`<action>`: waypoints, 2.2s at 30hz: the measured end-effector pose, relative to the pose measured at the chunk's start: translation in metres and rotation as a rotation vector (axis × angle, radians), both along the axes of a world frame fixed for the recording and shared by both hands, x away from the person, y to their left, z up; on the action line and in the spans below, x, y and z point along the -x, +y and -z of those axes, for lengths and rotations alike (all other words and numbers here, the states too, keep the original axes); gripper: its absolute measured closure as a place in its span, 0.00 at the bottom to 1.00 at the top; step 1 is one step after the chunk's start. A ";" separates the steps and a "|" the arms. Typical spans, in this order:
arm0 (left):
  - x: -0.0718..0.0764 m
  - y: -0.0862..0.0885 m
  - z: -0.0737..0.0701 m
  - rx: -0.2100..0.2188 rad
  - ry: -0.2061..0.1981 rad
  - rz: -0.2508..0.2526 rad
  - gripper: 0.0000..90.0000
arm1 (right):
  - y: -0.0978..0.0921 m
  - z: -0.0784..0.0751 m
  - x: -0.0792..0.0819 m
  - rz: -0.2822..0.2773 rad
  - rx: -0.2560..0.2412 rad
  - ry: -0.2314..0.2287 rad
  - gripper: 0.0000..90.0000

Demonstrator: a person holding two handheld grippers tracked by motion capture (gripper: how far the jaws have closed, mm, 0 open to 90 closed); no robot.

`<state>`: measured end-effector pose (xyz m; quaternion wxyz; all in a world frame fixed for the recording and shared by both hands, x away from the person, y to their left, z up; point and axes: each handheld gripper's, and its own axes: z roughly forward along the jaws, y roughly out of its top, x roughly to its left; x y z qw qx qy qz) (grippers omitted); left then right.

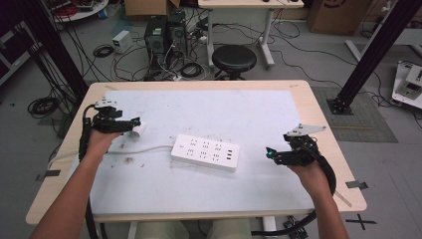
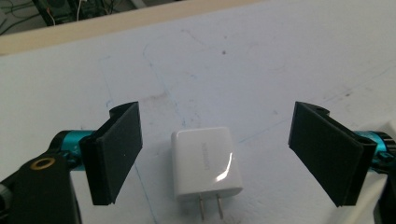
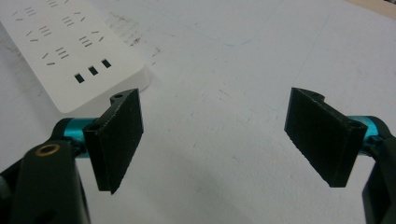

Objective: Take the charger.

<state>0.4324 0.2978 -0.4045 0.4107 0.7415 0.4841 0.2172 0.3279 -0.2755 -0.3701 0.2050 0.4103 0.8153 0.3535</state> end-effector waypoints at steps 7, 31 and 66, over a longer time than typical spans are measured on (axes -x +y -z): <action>-0.015 -0.003 0.029 -0.044 0.109 -0.021 0.19 | -0.003 0.002 -0.002 0.009 -0.004 0.021 0.22; -0.014 -0.007 0.038 -0.124 0.131 0.016 0.47 | -0.003 0.007 -0.003 0.011 -0.001 0.035 0.22; 0.071 -0.027 -0.029 0.099 -0.116 0.104 0.47 | 0.000 0.006 0.002 -0.048 -0.040 0.021 0.22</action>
